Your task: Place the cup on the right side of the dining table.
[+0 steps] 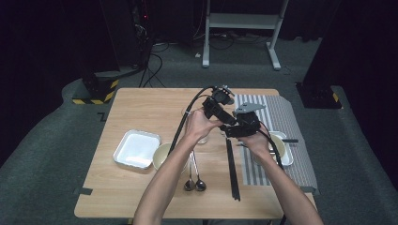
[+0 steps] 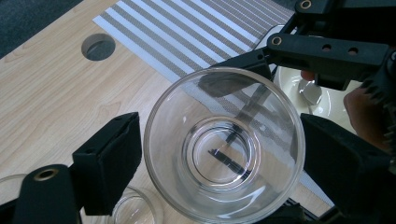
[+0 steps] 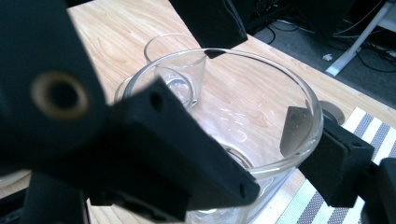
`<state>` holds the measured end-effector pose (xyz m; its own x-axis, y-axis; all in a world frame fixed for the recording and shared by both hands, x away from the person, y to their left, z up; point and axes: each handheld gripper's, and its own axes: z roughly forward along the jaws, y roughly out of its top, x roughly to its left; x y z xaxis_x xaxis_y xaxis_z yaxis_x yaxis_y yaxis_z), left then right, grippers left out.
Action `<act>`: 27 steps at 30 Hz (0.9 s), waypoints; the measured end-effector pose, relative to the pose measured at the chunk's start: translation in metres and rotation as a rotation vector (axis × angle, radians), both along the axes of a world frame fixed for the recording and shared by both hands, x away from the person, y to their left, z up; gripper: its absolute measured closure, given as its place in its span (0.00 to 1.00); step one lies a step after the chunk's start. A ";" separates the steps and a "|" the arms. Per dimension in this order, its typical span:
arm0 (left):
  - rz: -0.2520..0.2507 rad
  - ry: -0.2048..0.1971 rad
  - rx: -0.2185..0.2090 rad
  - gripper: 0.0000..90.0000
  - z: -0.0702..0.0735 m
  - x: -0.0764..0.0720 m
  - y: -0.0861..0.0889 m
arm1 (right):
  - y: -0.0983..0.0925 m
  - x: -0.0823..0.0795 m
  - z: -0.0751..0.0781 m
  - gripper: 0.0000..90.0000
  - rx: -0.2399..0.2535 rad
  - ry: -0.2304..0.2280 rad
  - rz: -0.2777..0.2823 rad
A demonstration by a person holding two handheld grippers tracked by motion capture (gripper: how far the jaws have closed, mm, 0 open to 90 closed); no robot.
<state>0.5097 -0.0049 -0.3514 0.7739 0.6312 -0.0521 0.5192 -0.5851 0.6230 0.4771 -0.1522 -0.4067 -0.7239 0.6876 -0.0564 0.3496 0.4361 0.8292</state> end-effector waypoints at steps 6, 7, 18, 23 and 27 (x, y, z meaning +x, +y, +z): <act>0.002 -0.016 0.025 0.18 0.000 -0.001 -0.001 | 0.002 0.001 0.000 0.22 0.001 0.002 -0.003; 0.002 -0.022 0.030 0.18 0.000 -0.002 -0.001 | 0.002 0.001 -0.001 0.22 -0.004 0.003 -0.005; 0.019 -0.038 0.023 0.17 0.007 -0.003 0.007 | -0.001 0.004 -0.004 0.22 -0.016 0.013 -0.018; 0.020 -0.045 0.002 0.17 0.007 -0.005 0.012 | -0.002 0.005 -0.002 0.22 -0.007 0.008 -0.018; 0.025 -0.047 -0.002 0.17 0.008 -0.007 0.016 | -0.003 0.005 -0.004 0.22 -0.012 0.018 -0.028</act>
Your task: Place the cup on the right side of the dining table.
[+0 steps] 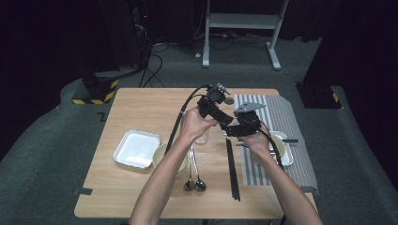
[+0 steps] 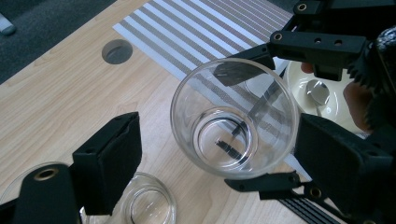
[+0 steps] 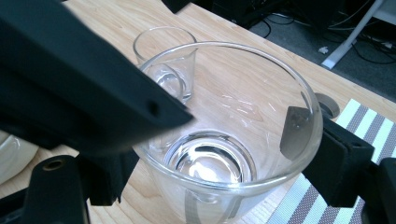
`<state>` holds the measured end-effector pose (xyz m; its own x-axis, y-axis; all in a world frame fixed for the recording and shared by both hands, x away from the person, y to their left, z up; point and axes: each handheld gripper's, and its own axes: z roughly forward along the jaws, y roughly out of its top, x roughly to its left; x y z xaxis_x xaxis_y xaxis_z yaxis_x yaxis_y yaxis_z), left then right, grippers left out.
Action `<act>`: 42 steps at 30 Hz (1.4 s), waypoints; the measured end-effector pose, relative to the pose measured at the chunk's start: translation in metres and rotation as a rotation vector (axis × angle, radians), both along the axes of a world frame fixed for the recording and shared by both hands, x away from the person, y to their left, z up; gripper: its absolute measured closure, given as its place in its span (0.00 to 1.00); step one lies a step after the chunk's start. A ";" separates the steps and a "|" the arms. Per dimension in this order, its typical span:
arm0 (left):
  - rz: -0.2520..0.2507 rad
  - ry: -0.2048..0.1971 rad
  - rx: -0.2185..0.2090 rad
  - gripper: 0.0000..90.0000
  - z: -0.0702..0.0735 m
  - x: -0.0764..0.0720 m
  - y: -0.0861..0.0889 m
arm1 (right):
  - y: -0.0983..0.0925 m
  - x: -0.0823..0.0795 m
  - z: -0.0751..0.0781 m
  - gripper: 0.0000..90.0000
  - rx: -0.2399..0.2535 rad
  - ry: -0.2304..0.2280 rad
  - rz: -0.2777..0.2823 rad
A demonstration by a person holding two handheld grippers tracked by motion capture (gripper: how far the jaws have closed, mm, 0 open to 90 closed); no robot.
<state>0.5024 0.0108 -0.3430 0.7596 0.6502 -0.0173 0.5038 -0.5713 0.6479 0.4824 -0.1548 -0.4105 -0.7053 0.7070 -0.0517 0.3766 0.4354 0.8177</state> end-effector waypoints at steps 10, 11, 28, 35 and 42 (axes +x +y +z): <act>0.014 0.009 -0.036 0.19 -0.002 -0.002 0.017 | -0.008 0.002 0.000 0.22 0.010 0.015 -0.017; 0.018 0.010 -0.034 0.19 -0.003 -0.002 0.018 | -0.008 0.003 0.000 0.22 0.008 0.017 -0.021; 0.099 -0.022 -0.028 0.18 -0.008 -0.009 0.055 | -0.021 0.007 -0.001 0.22 0.019 0.037 -0.057; 0.141 -0.055 -0.041 0.17 -0.009 -0.014 0.067 | -0.026 0.008 -0.001 0.22 0.019 0.037 -0.083; 0.160 -0.068 -0.047 0.18 -0.009 -0.019 0.078 | -0.032 0.008 -0.003 0.22 0.021 0.039 -0.103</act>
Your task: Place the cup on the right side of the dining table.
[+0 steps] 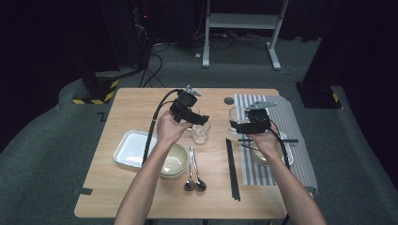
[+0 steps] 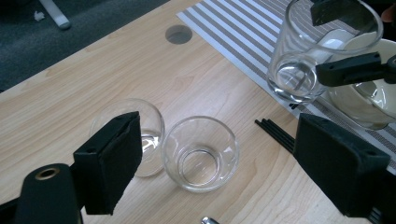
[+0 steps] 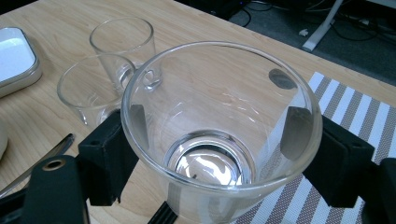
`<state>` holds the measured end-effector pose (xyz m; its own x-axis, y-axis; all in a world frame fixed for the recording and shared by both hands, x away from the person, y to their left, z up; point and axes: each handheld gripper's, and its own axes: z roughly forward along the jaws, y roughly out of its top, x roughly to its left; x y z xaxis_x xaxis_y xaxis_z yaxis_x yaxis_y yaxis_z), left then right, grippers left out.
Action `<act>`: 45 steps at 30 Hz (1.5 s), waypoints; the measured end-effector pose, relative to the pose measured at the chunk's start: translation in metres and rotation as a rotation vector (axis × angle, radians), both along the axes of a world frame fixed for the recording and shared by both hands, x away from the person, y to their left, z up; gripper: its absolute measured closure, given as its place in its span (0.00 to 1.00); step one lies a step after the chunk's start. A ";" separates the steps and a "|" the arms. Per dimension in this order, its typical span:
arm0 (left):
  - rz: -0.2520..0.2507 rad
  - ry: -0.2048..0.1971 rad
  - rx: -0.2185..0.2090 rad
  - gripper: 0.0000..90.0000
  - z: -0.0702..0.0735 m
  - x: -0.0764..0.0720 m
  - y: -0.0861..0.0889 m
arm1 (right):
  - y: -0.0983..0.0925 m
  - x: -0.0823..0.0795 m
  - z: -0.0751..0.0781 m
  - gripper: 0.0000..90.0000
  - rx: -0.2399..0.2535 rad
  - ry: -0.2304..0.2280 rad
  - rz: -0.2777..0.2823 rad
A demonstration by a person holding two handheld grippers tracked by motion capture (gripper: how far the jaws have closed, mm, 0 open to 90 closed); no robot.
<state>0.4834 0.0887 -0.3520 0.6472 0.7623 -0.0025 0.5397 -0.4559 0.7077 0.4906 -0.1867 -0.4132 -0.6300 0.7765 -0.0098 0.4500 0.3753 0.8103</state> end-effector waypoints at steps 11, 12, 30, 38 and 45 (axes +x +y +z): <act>0.052 0.010 -0.019 0.18 -0.007 -0.003 0.025 | -0.009 0.003 0.002 0.22 0.009 -0.002 -0.021; 0.059 0.013 -0.019 0.18 -0.008 -0.004 0.028 | -0.009 0.003 0.002 0.22 0.012 0.002 -0.026; 0.134 0.014 -0.032 0.20 -0.022 -0.013 0.064 | -0.020 0.004 0.002 0.22 0.010 0.002 -0.058; 0.169 0.000 -0.053 0.20 -0.026 -0.024 0.082 | -0.025 0.001 0.000 0.22 0.005 0.012 -0.067; 0.194 0.000 -0.061 0.20 -0.034 -0.033 0.094 | -0.030 0.001 -0.002 0.22 0.004 0.016 -0.083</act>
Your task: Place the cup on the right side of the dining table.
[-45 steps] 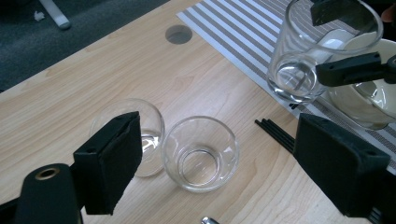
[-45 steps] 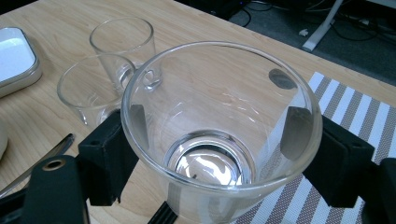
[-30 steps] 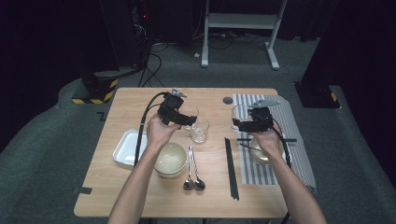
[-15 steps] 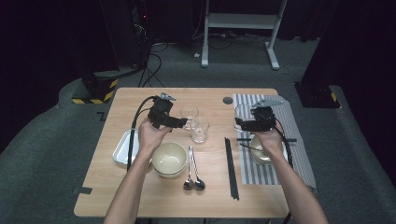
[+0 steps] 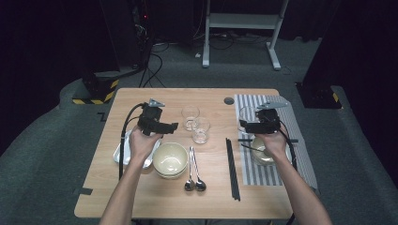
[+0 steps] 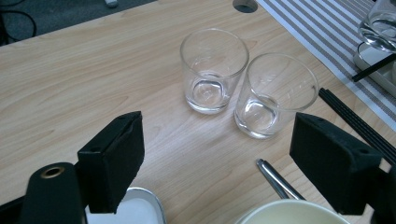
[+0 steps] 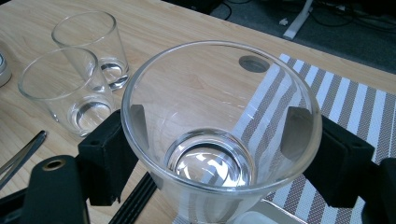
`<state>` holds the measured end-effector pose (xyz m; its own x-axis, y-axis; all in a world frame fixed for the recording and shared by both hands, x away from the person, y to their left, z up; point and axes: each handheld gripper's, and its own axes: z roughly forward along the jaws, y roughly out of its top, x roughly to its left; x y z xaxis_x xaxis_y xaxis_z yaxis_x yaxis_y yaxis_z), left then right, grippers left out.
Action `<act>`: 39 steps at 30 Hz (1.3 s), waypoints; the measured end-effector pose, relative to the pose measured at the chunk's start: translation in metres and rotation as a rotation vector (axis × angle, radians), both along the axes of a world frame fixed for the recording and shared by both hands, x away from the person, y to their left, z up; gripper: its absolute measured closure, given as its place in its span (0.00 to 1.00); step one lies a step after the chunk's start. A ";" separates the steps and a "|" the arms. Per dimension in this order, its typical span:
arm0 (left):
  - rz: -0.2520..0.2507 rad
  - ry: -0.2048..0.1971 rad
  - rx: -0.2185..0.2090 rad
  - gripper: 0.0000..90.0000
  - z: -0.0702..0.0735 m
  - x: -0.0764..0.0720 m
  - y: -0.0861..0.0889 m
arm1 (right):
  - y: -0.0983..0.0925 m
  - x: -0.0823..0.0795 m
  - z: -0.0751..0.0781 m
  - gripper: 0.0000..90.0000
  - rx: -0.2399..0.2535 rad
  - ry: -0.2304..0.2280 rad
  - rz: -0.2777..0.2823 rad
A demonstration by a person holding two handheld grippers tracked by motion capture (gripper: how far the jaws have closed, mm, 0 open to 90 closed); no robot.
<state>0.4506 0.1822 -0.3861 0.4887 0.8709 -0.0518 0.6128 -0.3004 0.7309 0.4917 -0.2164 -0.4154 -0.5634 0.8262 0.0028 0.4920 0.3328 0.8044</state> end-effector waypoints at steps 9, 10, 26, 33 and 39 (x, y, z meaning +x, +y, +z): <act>0.018 -0.011 0.001 0.20 -0.007 -0.010 0.007 | -0.002 -0.001 -0.001 0.22 0.003 -0.001 -0.006; 0.022 -0.011 0.003 0.20 -0.008 -0.011 0.009 | -0.002 -0.001 -0.001 0.22 0.004 0.001 -0.005; 0.086 -0.015 -0.016 0.19 -0.026 -0.032 0.035 | -0.004 0.005 -0.006 0.22 0.003 0.006 -0.027; 0.119 -0.006 -0.028 0.18 -0.039 -0.042 0.048 | -0.008 0.007 -0.007 0.22 0.004 0.014 -0.047; 0.153 -0.018 -0.033 0.17 -0.047 -0.053 0.054 | -0.010 0.008 -0.008 0.22 -0.006 0.016 -0.058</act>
<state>0.3977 0.2361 -0.4332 0.3517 0.9332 -0.0739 0.6364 -0.1804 0.7500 0.4993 -0.2263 -0.4234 -0.5145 0.8575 0.0065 0.5236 0.3082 0.7942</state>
